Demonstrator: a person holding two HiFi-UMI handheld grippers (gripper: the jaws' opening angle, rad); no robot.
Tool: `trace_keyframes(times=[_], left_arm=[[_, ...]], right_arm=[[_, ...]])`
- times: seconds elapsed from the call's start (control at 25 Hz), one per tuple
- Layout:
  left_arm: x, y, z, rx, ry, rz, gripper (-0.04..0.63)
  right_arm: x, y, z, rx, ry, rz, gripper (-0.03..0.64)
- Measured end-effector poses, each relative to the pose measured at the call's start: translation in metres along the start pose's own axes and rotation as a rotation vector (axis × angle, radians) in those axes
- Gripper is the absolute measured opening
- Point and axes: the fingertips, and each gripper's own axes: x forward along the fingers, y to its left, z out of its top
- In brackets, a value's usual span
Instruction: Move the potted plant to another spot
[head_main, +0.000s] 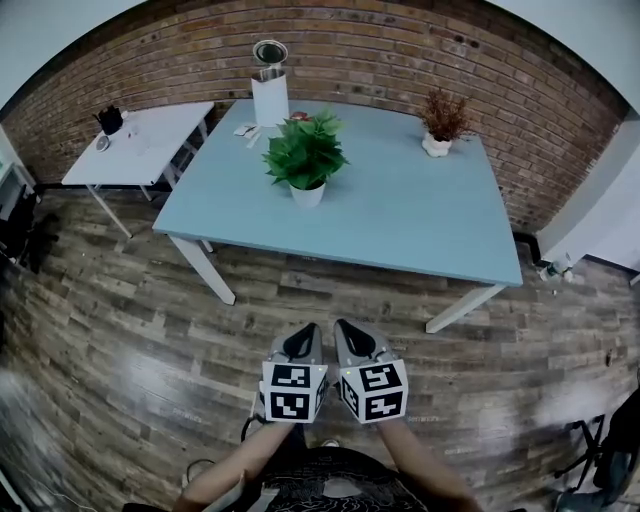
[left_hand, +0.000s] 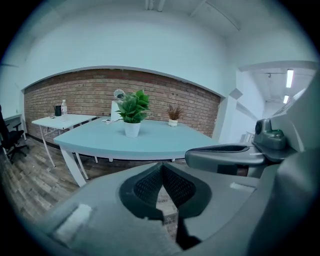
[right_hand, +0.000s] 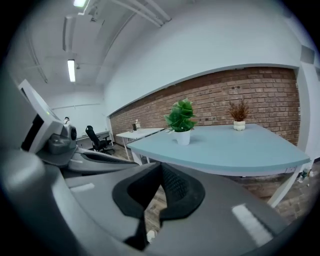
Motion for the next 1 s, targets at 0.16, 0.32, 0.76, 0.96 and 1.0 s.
trace_keyframes(times=[0.16, 0.32, 0.76, 0.96, 1.0], left_arm=[[0.022, 0.024, 0.020, 0.022, -0.006, -0.012, -0.001], [0.038, 0.047, 0.036, 0.016, 0.005, -0.028, -0.001], [0.084, 0.109, 0.079, 0.031, 0.026, -0.075, -0.002], [0.102, 0.130, 0.097, 0.038, 0.024, -0.104, -0.002], [0.105, 0.134, 0.099, 0.040, 0.025, -0.110, -0.002]], right_arm=[[0.031, -0.007, 0.015, 0.007, 0.000, -0.018, 0.005], [0.058, -0.007, 0.033, 0.005, 0.008, -0.030, 0.005], [0.136, -0.011, 0.071, 0.024, 0.027, -0.076, 0.005], [0.166, -0.012, 0.081, 0.033, 0.037, -0.099, 0.005], [0.172, -0.012, 0.082, 0.036, 0.039, -0.104, 0.005]])
